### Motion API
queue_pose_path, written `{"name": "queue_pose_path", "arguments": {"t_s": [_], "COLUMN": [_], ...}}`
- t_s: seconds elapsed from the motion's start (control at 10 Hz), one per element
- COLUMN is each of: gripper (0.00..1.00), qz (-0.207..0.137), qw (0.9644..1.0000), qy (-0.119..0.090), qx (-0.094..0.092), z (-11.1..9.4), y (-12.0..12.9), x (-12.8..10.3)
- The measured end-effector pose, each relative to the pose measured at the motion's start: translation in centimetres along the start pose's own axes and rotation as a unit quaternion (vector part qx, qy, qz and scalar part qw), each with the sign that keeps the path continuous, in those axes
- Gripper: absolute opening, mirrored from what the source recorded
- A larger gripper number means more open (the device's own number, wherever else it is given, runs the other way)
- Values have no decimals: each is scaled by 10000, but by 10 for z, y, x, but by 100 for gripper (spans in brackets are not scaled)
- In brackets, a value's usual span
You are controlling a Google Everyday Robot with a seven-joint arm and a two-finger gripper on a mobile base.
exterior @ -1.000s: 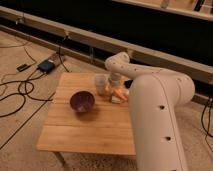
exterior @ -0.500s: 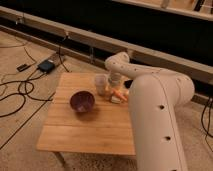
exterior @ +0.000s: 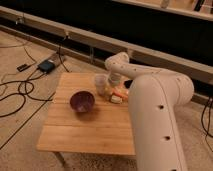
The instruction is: Place the pepper on the white sponge
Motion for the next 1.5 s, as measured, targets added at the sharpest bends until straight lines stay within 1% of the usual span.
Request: {"name": "queue_pose_path", "arguments": {"t_s": [0.2, 0.4, 0.5, 0.7, 1.0, 1.1, 1.2, 1.3, 1.4, 1.5], "gripper": [71, 71, 71, 71, 71, 71, 71, 71, 71, 71], "qz": [12, 38, 60, 90, 182, 217, 255, 276, 294, 334], "qw": [10000, 10000, 9999, 9999, 9994, 9990, 9985, 9978, 9966, 9958], "qy": [-18, -52, -70, -130, -292, -376, -491, -603, -763, -855], "qx": [8, 39, 53, 39, 51, 63, 62, 57, 40, 42], "z": [0, -6, -10, -25, -67, -82, -100, -115, -132, -142], "y": [-1, -5, -9, -17, -40, -48, -53, -55, -53, -54], "x": [-1, -2, -2, -1, 2, 4, 4, 5, 7, 10]}}
